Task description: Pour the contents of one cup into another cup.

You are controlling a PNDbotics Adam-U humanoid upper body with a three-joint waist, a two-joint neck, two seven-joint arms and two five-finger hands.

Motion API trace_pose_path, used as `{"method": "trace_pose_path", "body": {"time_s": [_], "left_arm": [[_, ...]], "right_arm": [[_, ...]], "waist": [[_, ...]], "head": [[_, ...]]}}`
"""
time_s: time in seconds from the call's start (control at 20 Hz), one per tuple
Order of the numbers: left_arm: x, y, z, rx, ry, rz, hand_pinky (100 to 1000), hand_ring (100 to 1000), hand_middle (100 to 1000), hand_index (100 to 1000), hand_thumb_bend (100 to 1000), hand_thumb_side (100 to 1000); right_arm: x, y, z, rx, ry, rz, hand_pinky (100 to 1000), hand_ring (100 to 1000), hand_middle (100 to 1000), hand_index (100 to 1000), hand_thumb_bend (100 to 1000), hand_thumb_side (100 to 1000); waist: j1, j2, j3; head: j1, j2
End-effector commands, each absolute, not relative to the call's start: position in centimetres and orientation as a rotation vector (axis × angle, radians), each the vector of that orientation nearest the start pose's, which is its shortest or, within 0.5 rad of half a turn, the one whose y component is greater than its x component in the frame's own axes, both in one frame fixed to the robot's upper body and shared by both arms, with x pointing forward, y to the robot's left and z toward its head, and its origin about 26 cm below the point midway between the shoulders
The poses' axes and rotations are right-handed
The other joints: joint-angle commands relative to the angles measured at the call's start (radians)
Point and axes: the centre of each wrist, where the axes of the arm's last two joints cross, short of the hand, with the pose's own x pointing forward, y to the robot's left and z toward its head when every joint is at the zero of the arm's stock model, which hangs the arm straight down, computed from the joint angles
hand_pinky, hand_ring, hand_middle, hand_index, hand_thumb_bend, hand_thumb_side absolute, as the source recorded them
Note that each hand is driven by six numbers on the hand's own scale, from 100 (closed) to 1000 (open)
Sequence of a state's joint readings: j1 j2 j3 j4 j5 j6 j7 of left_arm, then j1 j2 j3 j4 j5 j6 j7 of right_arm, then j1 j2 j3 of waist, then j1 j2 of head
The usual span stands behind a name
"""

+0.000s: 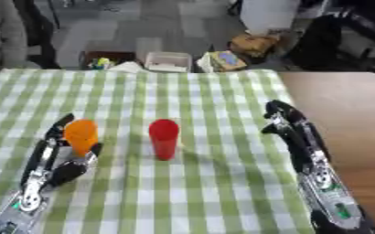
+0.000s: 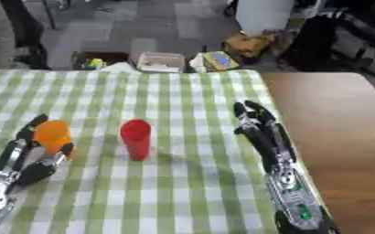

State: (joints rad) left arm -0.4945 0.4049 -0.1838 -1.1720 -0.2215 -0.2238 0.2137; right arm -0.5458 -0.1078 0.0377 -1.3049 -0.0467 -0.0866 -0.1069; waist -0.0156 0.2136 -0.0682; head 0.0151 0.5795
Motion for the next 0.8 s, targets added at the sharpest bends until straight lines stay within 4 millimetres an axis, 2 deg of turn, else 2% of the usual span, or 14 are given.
{"method": "trace_pose_path", "body": {"time_s": [0.05,0.8], "left_arm": [[40.08,30.05,7.19,0.539,-1.899,-0.57,729,856,938,1000,437,416],[40.51,30.05,7.57,0.544,-1.908,-0.599,723,846,934,1000,428,413]], "right_arm": [[40.74,-19.97,10.19,0.019,-1.935,0.131,668,491,614,874,375,607],[40.85,-19.74,10.45,0.029,-1.941,0.142,668,492,614,874,372,607]], "waist": [[0.001,-0.013,-0.002],[0.002,0.006,-0.022]], "head": [[0.005,-0.001],[-0.001,-0.015]]}}
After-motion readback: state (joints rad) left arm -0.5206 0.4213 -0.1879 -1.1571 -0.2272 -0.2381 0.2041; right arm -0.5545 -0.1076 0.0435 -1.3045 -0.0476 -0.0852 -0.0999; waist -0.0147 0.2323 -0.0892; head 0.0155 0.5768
